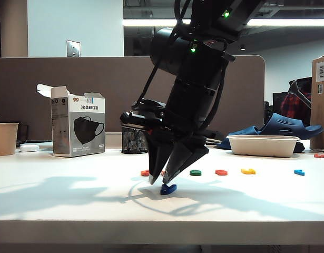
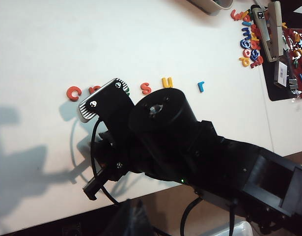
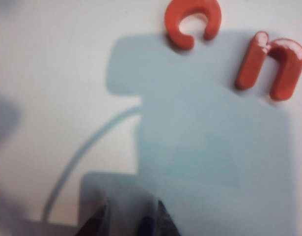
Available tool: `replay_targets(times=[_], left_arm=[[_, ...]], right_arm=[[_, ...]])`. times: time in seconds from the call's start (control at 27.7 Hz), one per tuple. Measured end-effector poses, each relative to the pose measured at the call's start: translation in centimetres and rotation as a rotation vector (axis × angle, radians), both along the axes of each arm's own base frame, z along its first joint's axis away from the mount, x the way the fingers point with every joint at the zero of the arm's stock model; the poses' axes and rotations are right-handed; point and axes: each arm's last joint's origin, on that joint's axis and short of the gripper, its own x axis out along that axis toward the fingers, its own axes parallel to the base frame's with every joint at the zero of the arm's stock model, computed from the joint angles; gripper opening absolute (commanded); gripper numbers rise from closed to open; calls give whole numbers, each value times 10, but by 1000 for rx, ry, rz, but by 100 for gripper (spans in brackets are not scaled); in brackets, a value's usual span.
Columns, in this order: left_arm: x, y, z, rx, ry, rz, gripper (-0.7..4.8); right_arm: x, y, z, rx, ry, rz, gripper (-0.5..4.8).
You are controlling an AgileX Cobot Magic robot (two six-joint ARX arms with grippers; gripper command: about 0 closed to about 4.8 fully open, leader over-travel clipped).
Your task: Select the appropriate letters from the row of letter magnets placed on the table to arrange into the word "yes".
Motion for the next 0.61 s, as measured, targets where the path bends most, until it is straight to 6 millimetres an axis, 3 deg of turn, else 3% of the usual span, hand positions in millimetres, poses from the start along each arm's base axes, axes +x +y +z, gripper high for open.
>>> replay_targets(times=[0.4,0.61], left_arm=[[0,0,0,0,0,-1,-5],[0,0,0,0,0,0,-5]], right_arm=[[0,0,10,29,-34,0,117],[4,-11,29,19,-118,-58,118]])
